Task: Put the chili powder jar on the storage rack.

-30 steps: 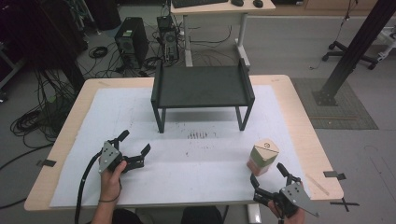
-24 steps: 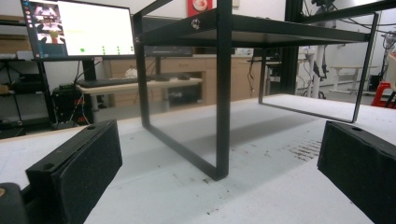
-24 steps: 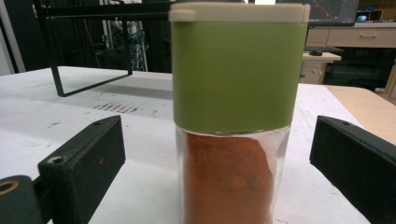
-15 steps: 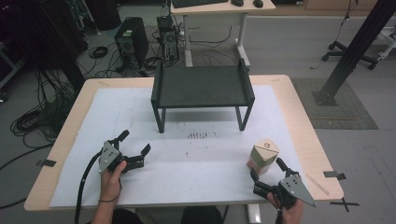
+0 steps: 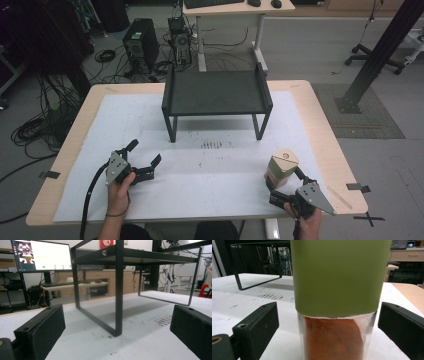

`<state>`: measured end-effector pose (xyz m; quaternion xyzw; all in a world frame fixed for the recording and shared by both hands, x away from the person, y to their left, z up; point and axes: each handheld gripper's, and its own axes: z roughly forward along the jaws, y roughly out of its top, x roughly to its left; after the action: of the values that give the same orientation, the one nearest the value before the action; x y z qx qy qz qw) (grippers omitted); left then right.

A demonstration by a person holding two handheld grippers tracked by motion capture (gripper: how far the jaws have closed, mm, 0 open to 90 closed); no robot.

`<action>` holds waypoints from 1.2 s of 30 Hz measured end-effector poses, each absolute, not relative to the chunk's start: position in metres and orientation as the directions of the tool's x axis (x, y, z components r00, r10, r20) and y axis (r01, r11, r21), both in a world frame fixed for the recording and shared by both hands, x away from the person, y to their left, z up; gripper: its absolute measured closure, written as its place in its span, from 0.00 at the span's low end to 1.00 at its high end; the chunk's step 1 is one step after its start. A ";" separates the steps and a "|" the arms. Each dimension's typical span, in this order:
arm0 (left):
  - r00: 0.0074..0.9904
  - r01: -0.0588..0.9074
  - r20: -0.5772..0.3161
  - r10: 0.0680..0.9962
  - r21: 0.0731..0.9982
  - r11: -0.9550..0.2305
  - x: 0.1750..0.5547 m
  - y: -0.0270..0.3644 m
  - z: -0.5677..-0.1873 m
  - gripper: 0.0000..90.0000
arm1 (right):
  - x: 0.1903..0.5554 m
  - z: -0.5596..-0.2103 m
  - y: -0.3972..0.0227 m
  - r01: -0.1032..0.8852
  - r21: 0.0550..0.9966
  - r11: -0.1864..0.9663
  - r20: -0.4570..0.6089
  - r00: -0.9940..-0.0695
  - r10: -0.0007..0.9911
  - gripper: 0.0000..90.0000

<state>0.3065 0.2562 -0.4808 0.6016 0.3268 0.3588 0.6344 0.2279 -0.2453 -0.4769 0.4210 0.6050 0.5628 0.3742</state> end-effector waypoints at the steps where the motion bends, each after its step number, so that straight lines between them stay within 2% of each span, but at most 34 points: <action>1: 0.529 -0.062 0.017 0.848 0.998 0.019 0.307 0.256 -0.481 0.00 | 0.229 -0.477 -0.245 0.090 0.996 0.012 0.022 -0.366 0.930 0.04; 36: 0.532 -0.059 0.012 0.847 0.998 0.022 0.307 0.257 -0.481 0.00 | 0.253 -0.477 -0.237 0.100 0.995 0.015 0.025 -0.382 0.924 0.04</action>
<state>0.3068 0.2566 -0.4809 0.6017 0.3273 0.3560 0.6357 0.2527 -0.2368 -0.4766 0.4187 0.6113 0.5633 0.3656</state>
